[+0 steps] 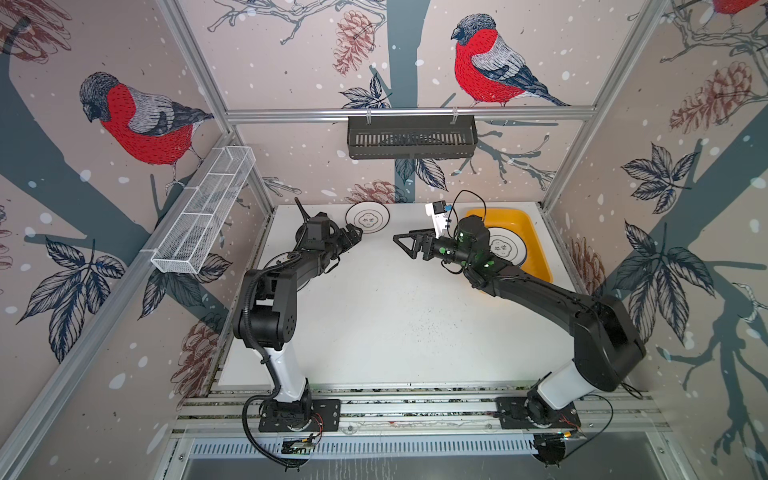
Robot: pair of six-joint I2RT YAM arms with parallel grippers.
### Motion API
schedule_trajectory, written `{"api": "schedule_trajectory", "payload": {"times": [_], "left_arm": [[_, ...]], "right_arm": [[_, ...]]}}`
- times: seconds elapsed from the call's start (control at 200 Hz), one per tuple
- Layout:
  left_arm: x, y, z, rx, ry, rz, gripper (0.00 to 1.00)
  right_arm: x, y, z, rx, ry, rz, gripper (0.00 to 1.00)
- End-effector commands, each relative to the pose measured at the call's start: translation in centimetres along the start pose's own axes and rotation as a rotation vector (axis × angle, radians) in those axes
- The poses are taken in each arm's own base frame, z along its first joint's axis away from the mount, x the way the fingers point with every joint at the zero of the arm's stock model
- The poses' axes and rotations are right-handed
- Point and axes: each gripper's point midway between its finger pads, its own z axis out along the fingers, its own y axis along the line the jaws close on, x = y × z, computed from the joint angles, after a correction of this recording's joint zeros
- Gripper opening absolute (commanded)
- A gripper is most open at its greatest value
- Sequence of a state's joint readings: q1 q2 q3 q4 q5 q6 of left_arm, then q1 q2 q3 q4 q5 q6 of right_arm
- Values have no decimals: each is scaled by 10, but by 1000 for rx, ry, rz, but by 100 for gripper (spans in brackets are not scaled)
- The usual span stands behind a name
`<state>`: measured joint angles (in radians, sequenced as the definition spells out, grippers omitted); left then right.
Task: Place the plates into the plastic bin on the countertop
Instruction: 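Move the right gripper toward the white cloud-emblem plate while the left gripper reaches it, then lower the left gripper and pinch the white plate's rim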
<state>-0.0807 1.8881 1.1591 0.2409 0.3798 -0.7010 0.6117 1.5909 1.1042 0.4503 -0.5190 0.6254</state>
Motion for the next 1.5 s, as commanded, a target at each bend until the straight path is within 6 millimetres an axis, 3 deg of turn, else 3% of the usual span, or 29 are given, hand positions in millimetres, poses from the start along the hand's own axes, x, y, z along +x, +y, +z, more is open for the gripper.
{"api": "schedule_trajectory", "payload": {"times": [0.0, 0.355, 0.71, 1.191, 1.496], "left_arm": [[-11, -2, 14, 39, 7, -1, 91], [-28, 17, 64, 26, 13, -74, 86], [-35, 41, 90, -37, -29, -123, 83], [-29, 72, 121, -81, -45, -184, 69], [-24, 85, 131, -105, -41, -209, 43]], "right_arm": [[-14, 2, 0, -21, -45, -28, 100], [-20, -31, -6, 30, -75, 39, 100], [-24, -53, -7, 57, -94, 80, 100], [-27, -79, -11, 97, -112, 133, 99], [-26, -88, -13, 131, -114, 146, 100]]}}
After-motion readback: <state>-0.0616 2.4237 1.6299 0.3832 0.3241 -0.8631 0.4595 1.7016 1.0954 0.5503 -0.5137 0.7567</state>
